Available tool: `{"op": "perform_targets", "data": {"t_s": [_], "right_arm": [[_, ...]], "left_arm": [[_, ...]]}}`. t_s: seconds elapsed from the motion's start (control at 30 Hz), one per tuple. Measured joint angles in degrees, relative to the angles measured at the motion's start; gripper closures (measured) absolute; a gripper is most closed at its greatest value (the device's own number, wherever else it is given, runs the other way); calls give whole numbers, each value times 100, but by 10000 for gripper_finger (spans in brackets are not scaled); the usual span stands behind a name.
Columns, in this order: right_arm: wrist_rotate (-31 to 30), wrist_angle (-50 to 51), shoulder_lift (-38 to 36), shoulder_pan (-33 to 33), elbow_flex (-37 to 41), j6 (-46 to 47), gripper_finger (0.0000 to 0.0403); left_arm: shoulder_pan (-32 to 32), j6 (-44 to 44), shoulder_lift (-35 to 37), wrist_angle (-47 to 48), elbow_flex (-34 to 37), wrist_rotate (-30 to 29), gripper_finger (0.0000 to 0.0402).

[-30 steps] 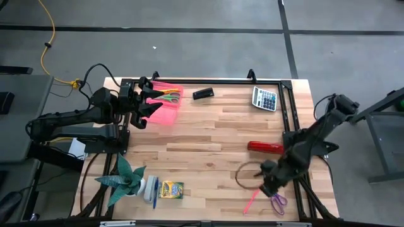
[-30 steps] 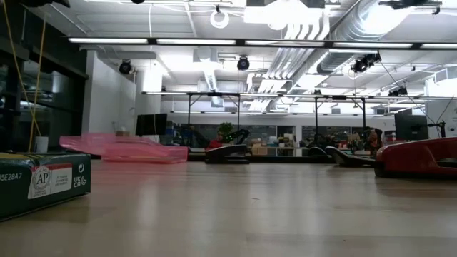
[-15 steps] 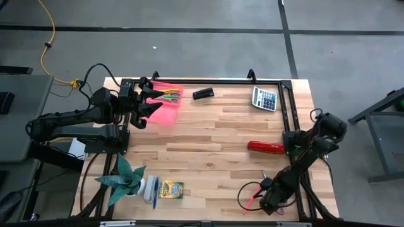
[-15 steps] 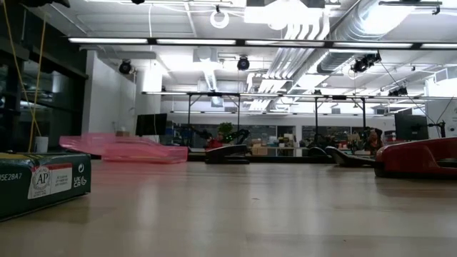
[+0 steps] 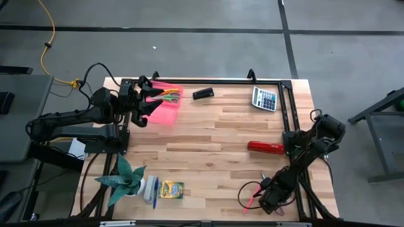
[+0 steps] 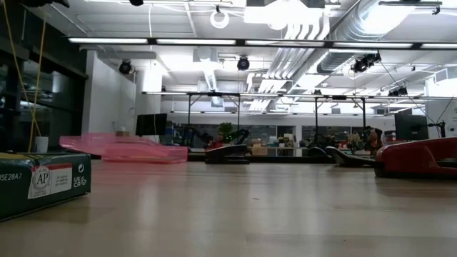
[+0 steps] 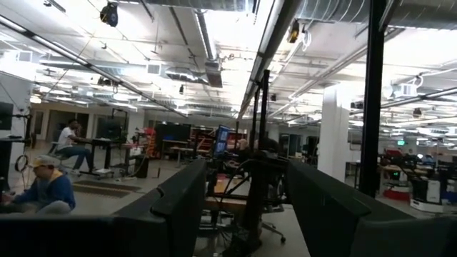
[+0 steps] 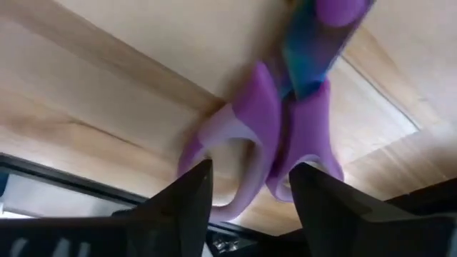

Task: Pack school essentials
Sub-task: Put the purple scissors into the pink supply box

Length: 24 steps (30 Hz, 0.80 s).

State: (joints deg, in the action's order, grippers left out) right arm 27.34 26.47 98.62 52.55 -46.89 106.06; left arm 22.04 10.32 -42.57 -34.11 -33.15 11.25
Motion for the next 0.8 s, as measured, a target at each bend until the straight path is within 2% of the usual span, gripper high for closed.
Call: {"op": "perform_targets", "data": {"t_s": [0.33, 0.53, 0.6, 0.67, 0.8], "right_arm": [[172, -227, -10, -113, 309, -105, 286], [128, -171, -205, -187, 329, -585, 372], [-220, -80, -472, -175, 341, -781, 385], [-845, 236, -864, -184, 360, -867, 383], [-1450, 1026, -1897, -236, 347, -917, 386]], "left_arm": [[4, 0, 0, -5, 0, -13, 216], [7, 0, 0, -4, 0, -13, 216], [7, 0, 0, -4, 0, -13, 216], [7, -2, 2, -4, 0, -13, 216], [7, 0, 2, -2, 0, -13, 216]]}}
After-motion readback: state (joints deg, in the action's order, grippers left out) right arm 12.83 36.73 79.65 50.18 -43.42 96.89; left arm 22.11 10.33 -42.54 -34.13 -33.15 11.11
